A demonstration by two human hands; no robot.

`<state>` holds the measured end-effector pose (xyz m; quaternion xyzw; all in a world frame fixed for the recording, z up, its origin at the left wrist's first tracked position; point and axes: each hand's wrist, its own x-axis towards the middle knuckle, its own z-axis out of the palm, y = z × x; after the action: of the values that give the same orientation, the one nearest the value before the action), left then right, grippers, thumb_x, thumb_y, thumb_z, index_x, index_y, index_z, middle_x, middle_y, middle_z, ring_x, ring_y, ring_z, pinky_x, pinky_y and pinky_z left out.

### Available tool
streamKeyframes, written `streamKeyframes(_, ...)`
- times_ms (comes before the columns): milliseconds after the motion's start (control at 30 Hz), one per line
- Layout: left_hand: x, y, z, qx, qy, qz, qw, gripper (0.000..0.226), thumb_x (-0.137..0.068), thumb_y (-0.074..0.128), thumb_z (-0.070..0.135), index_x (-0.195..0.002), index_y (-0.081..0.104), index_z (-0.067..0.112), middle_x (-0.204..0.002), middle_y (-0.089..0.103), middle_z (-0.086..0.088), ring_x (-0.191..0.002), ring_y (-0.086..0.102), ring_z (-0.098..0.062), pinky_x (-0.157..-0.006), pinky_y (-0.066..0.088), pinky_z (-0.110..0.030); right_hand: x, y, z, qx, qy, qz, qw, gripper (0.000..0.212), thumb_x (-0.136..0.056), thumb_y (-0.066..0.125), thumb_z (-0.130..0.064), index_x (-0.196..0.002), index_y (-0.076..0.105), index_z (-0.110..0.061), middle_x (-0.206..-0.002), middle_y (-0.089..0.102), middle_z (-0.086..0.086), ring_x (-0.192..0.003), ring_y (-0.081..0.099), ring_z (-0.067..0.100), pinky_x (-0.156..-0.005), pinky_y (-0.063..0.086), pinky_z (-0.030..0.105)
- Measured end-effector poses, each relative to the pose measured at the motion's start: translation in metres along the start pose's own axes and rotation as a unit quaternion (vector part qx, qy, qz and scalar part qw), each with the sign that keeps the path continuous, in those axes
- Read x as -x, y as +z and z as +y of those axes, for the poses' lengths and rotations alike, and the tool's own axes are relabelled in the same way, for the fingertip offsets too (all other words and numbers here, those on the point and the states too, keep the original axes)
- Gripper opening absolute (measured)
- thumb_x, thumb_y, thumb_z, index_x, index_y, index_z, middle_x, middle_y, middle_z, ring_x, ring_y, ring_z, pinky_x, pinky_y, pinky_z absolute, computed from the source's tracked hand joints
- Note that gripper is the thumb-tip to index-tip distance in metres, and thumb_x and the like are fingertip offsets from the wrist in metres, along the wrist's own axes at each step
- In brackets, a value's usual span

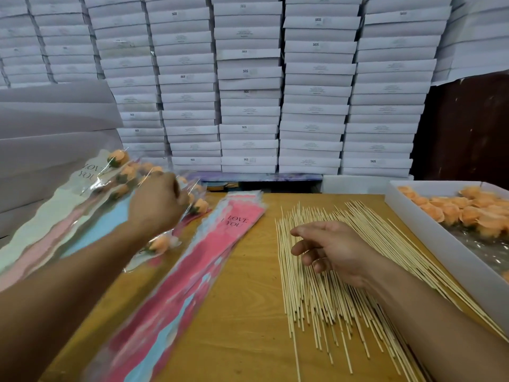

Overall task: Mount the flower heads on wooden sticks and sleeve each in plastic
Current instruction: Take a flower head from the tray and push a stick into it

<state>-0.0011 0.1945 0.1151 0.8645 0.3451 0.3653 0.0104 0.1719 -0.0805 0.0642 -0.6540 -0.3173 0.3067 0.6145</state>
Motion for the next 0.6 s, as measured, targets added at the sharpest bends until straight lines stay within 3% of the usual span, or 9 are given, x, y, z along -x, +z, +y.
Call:
streamKeyframes(67, 0.014, 0.017, 0.045, 0.100, -0.012, -0.018, 0.995, 0.031, -0.090, 0.060, 0.022, -0.064, 0.045, 0.015, -0.065, 0.050, -0.004, -0.064, 0.051, -0.028, -0.054, 0.032, -0.033, 0.000, -0.001, 0.001, 0.053, -0.011, 0.018, 0.998, 0.016, -0.100, 0.061, -0.019, -0.111, 0.069, -0.010, -0.076, 0.075, 0.008, -0.057, 0.063, 0.014, -0.045, 0.047, 0.024)
streamKeyframes(167, 0.039, 0.044, 0.113, 0.243, -0.038, -0.056, 0.968, 0.030, -0.085, 0.063, 0.019, -0.063, 0.043, 0.017, -0.059, 0.048, 0.001, -0.059, 0.047, -0.021, -0.055, 0.034, -0.033, -0.002, 0.000, 0.006, 0.212, -0.035, 0.061, 0.975, 0.011, -0.101, 0.061, -0.023, -0.108, 0.069, -0.022, -0.074, 0.076, 0.000, -0.060, 0.069, 0.009, -0.052, 0.049, 0.020)
streamKeyframes(267, 0.064, 0.068, 0.167, 0.329, -0.078, -0.082, 0.938, 0.022, -0.087, 0.063, 0.021, -0.071, 0.048, 0.019, -0.066, 0.054, 0.003, -0.065, 0.052, -0.018, -0.057, 0.040, -0.032, -0.004, -0.001, 0.008, 0.261, -0.055, 0.081, 0.960, 0.010, -0.101, 0.060, -0.023, -0.105, 0.069, -0.024, -0.072, 0.075, -0.002, -0.063, 0.071, 0.006, -0.052, 0.048, 0.017)
streamKeyframes(333, 0.078, 0.079, 0.188, 0.365, -0.098, -0.088, 0.921, 0.013, -0.090, 0.061, 0.021, -0.081, 0.053, 0.020, -0.079, 0.060, 0.001, -0.077, 0.059, -0.020, -0.068, 0.051, -0.038, -0.005, -0.005, 0.006, 0.278, -0.064, 0.095, 0.954, 0.015, -0.100, 0.058, -0.014, -0.098, 0.071, -0.021, -0.070, 0.073, -0.002, -0.057, 0.068, 0.003, -0.049, 0.045, 0.016)
streamKeyframes(433, 0.093, 0.089, 0.195, 0.386, -0.075, -0.069, 0.917, 0.008, -0.094, 0.059, 0.024, -0.093, 0.055, 0.017, -0.089, 0.060, 0.000, -0.086, 0.058, -0.022, -0.079, 0.051, -0.043, -0.007, -0.009, 0.005, 0.318, -0.072, 0.115, 0.938, 0.020, -0.094, 0.057, -0.007, -0.090, 0.070, -0.021, -0.070, 0.066, -0.007, -0.050, 0.058, -0.001, -0.045, 0.039, 0.014)
streamKeyframes(500, 0.100, 0.093, 0.192, 0.381, -0.045, -0.058, 0.922, 0.010, -0.097, 0.056, 0.026, -0.097, 0.054, 0.016, -0.091, 0.058, 0.000, -0.086, 0.056, -0.020, -0.079, 0.049, -0.043, -0.008, -0.011, 0.005, 0.359, -0.076, 0.125, 0.922, 0.016, -0.093, 0.059, -0.012, -0.092, 0.071, -0.022, -0.076, 0.066, -0.008, -0.061, 0.060, 0.002, -0.052, 0.043, 0.020)
streamKeyframes(600, 0.105, 0.094, 0.190, 0.358, 0.006, -0.043, 0.933, 0.012, -0.099, 0.054, 0.030, -0.103, 0.052, 0.018, -0.095, 0.057, 0.001, -0.085, 0.055, -0.017, -0.076, 0.048, -0.039, -0.008, -0.013, 0.005, 0.400, -0.080, 0.159, 0.899, 0.022, -0.095, 0.061, -0.021, -0.115, 0.071, -0.022, -0.107, 0.071, -0.003, -0.097, 0.065, 0.016, -0.083, 0.055, 0.034)
